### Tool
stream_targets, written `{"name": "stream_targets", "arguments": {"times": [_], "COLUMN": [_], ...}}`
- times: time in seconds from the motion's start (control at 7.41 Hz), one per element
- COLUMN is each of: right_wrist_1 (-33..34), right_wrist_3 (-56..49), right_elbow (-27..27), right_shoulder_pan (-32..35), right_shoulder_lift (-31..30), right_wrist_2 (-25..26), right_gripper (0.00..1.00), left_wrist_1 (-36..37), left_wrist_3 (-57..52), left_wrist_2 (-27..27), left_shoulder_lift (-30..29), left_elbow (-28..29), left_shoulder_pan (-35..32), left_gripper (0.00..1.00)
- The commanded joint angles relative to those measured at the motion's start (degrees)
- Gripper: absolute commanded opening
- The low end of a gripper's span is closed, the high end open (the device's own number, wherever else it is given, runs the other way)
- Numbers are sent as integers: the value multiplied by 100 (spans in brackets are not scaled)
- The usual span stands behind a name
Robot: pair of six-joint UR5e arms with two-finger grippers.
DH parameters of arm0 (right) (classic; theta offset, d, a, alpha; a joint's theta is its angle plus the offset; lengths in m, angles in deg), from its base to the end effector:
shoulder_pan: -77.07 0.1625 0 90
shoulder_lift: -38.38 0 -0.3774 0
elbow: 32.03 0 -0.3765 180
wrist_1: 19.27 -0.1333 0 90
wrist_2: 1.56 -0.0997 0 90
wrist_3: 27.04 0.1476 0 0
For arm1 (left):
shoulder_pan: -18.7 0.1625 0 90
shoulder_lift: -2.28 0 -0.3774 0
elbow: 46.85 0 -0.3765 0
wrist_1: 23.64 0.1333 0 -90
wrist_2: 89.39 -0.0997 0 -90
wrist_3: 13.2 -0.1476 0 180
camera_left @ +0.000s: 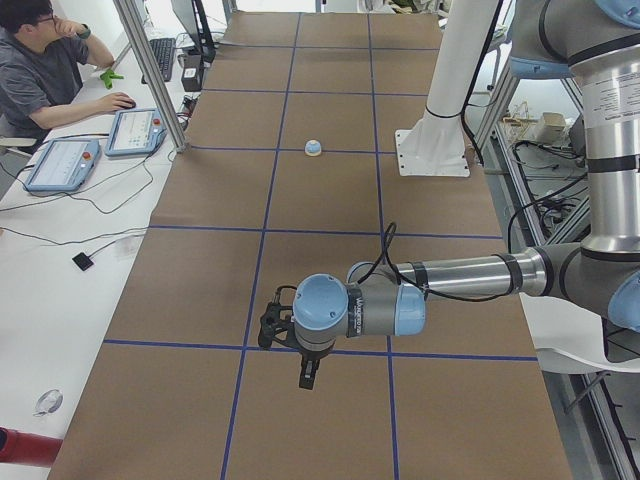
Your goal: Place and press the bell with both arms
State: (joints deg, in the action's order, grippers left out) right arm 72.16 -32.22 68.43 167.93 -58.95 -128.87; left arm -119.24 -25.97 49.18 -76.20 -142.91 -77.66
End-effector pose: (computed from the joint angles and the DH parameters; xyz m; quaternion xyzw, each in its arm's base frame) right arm 0.0503 -0.4302 0.6306 0.0309 -0.3186 -0.0404 0.9465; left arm -0.0667 -0.3944 0.6655 0.0694 0.4054 0.0515 0.9101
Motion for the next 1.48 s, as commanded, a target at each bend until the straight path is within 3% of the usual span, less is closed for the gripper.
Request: {"name": "stream_targets", "arguments": {"times": [0.0,0.4,1.35], "right_wrist_1": [-20,-20,-20], "right_wrist_3": [8,9,17], "right_elbow": [-18,-36,-62], "right_shoulder_pan": [1,1,1], "right_shoulder_lift": [-5,-14,-32], "right_wrist_2": [-13,-21,-39], "right_gripper": [100,100,100], "left_wrist_1": [-3,32,24], "left_wrist_3": [3,633,583], "left_wrist_2": [4,-66,-23], "left_shoulder_lift": [-53,-228,-141], "left_elbow": [0,-96,-62], "left_shoulder_pan": [3,64,205], "left_gripper": [100,100,100]}}
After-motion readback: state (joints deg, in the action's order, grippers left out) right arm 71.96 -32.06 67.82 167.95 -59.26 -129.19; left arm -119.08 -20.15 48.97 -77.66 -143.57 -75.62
